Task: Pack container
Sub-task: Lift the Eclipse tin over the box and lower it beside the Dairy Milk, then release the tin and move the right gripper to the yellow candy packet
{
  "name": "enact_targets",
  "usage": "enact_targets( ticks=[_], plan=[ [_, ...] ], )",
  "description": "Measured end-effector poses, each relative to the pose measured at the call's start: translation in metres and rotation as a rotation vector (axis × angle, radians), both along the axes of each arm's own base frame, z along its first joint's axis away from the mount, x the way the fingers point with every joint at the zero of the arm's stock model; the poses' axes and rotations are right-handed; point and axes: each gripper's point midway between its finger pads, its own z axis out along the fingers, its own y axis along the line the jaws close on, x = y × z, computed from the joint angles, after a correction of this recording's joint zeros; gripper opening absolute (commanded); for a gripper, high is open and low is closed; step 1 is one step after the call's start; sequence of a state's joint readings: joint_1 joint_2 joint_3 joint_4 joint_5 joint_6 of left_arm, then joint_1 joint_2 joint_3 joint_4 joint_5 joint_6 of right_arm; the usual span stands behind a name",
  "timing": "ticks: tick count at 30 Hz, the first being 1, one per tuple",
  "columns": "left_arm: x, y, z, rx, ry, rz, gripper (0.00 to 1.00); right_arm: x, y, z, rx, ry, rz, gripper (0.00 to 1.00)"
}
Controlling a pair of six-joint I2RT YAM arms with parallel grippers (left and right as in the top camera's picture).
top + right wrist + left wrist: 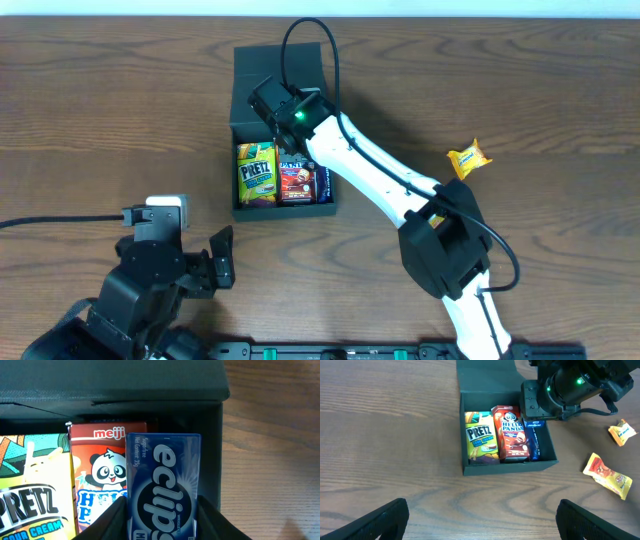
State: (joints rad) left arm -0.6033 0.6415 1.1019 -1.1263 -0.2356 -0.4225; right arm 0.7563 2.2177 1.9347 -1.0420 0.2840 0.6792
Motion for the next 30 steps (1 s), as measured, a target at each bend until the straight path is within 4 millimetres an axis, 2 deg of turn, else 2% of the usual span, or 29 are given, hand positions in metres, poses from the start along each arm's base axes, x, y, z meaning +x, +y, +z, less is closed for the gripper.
enact_targets(
  ticks=[6,24,26,30],
  plan=[
    [0.000,0.000,0.000,0.000,0.000,0.000,0.95,0.000,0.000,0.000,-0.003,0.000,0.006,0.45],
    [0.000,0.000,0.000,0.000,0.000,0.000,0.95,0.000,0.000,0.002,-0.009,-0.001,0.027,0.47],
    [0.000,0.000,0.000,0.000,0.000,0.000,0.95,0.000,0.000,0.008,-0.002,-0.011,0.034,0.50],
    [0.000,0.000,0.000,0.000,0.000,0.000,0.95,0.004,-0.004,0.046,0.040,-0.070,0.055,0.61]
  ],
)
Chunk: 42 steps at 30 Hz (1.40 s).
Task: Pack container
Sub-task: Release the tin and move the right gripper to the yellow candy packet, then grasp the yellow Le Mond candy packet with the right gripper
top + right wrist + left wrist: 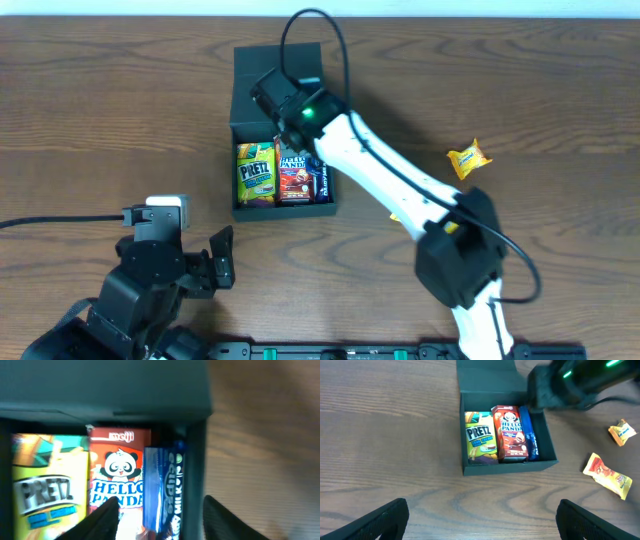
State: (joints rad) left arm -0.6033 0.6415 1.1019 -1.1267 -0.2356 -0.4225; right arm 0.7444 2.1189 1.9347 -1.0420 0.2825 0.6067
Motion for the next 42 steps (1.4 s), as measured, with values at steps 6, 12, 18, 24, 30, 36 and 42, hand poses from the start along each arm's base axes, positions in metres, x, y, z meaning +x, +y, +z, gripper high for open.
enact_targets(
  ticks=[6,12,18,24,30,36,42],
  plan=[
    [0.000,0.000,0.000,0.000,0.000,0.000,0.95,0.013,-0.045,0.064,0.041,-0.087,-0.035,0.99],
    [0.000,0.000,0.000,0.000,0.000,0.000,0.95,0.018,-0.101,0.069,-0.036,-0.036,-0.069,0.99],
    [0.000,0.000,0.000,0.000,0.000,0.000,0.95,0.019,-0.160,0.061,-0.091,0.051,-0.163,0.99],
    [0.000,0.000,0.000,0.000,-0.001,0.000,0.95,0.021,-0.216,0.057,-0.113,0.109,-0.277,0.99],
    [0.000,0.000,0.000,0.000,-0.001,0.000,0.95,0.020,-0.260,0.041,-0.081,0.161,-0.413,0.99],
    [0.000,0.000,0.000,0.000,0.000,0.000,0.95,0.002,-0.301,-0.007,-0.086,0.260,-0.532,0.99],
    [0.000,0.000,0.000,0.000,0.000,0.000,0.95,-0.004,-0.309,-0.053,-0.088,0.279,-0.510,0.99]
  ],
)
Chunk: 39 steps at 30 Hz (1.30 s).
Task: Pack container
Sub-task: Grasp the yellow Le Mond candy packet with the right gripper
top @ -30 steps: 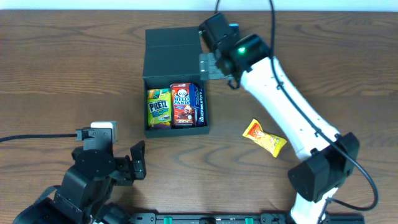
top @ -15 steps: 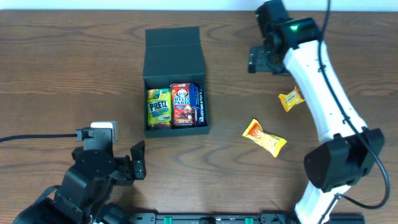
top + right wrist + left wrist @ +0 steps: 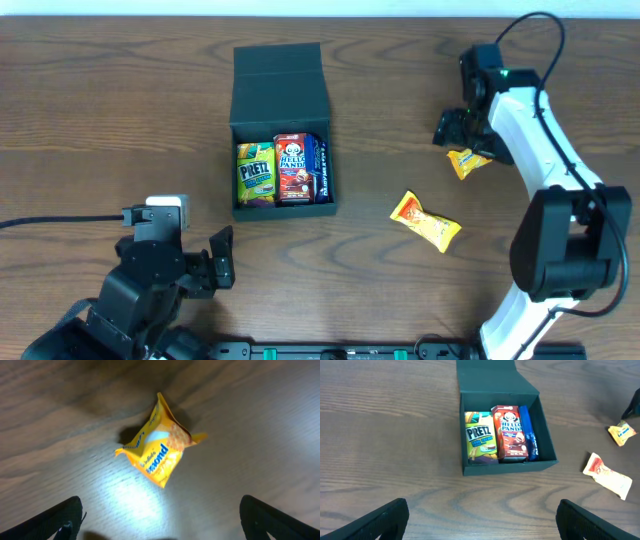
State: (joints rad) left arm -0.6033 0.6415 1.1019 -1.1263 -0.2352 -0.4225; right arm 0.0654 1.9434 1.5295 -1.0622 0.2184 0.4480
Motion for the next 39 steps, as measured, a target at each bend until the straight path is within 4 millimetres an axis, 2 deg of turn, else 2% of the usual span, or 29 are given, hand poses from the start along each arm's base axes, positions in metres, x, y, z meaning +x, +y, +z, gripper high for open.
enact_targets(
  ticks=[5,13,19,26,34,39],
  plan=[
    [0.000,0.000,0.000,0.000,0.000,0.000,0.95,0.011,0.000,-0.024,-0.011,-0.048,0.115,0.99],
    [0.000,0.000,0.000,0.000,0.000,0.000,0.95,0.022,0.002,-0.045,-0.031,-0.085,0.313,0.97],
    [0.000,0.000,0.000,0.000,0.000,0.000,0.95,0.029,0.000,-0.048,0.030,-0.115,0.405,0.96],
    [0.000,0.000,0.000,0.000,0.000,0.000,0.95,0.025,-0.012,-0.053,0.100,-0.114,0.452,0.95],
    [0.000,0.000,0.000,0.000,0.000,0.000,0.95,0.014,-0.006,-0.063,0.129,-0.086,0.532,0.95],
    [0.000,0.000,0.000,0.000,0.000,0.000,0.95,0.017,-0.005,-0.063,0.123,-0.098,0.557,0.89]
  ],
)
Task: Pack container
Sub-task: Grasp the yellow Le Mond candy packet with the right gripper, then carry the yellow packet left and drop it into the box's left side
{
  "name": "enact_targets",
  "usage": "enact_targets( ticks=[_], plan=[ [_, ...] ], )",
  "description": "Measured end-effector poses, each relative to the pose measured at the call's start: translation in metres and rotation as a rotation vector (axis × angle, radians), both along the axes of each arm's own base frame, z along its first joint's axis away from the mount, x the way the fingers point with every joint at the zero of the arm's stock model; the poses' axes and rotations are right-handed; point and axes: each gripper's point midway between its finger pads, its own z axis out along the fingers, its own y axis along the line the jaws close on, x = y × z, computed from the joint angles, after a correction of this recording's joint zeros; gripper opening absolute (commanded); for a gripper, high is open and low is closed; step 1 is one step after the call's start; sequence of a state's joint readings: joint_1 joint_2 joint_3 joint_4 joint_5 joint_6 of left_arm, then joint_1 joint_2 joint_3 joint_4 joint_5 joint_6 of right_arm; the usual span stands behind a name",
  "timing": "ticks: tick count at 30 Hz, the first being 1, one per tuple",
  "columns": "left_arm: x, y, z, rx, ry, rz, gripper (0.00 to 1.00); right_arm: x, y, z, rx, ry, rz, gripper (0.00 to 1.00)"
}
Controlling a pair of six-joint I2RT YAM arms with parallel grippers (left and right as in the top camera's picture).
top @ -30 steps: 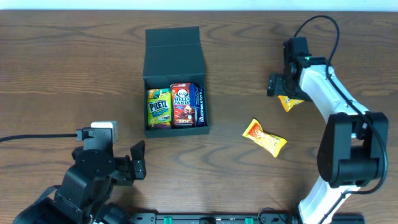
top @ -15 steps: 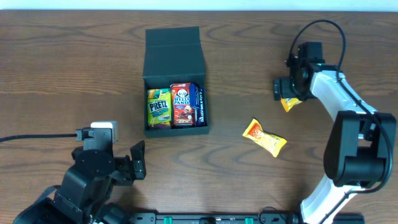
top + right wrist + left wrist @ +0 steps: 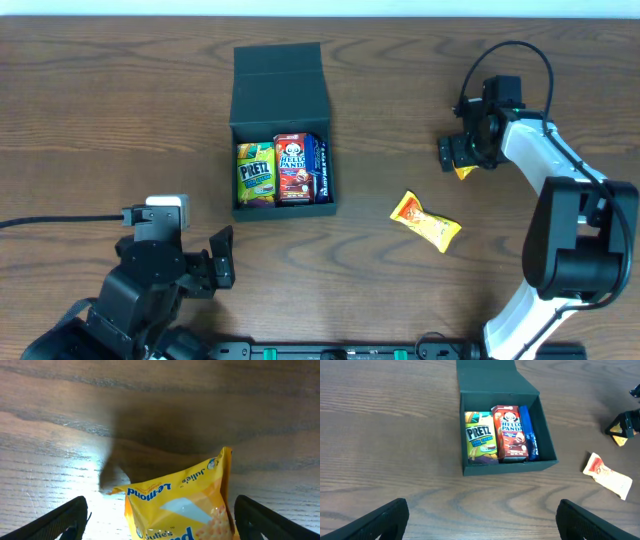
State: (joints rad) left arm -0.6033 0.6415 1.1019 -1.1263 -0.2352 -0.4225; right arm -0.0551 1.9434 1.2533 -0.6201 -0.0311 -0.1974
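Note:
The dark green box (image 3: 285,210) stands open, its lid (image 3: 278,80) folded back. Inside are a Pretz pack (image 3: 257,173), a Hello Panda box (image 3: 294,168) and a blue Eclipse gum pack (image 3: 321,170). At the right, my right gripper (image 3: 162,520) is open low over a yellow Le-mond packet (image 3: 185,505), one finger on either side of it. In the overhead view most of that packet (image 3: 462,173) is hidden under the gripper. An orange-yellow packet (image 3: 425,220) lies loose on the table. My left gripper (image 3: 480,522) is open near the front edge, holding nothing.
The wooden table (image 3: 120,120) carries only the box and the two packets. The right arm (image 3: 545,160) arches along the right side, its cable looping above. The left arm's body (image 3: 150,280) sits at the front left.
My right gripper has come down closer onto the Le-mond packet, which now fills the space between its open fingers. The box, the other packet and the left arm have not moved.
My right gripper was shut on the Eclipse gum at the box's right side. A second later it was open, the gum standing beside the Hello Panda. Then it was open above the Le-mond packet at the far right, and now sits low around it.

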Motion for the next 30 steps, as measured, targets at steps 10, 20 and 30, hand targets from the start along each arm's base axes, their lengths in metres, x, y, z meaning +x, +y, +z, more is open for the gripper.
enact_targets(
  ticks=[10,20,30],
  plan=[
    [0.000,0.000,0.000,0.000,0.000,0.000,0.95,-0.001,0.000,-0.008,-0.003,0.015,0.015,0.76],
    [0.000,0.000,0.000,0.000,0.000,0.000,0.95,0.000,0.000,-0.011,-0.001,0.018,0.008,0.54],
    [0.000,0.000,0.000,0.000,0.000,0.000,0.95,0.001,0.000,-0.010,0.011,0.016,-0.039,0.40]
  ],
)
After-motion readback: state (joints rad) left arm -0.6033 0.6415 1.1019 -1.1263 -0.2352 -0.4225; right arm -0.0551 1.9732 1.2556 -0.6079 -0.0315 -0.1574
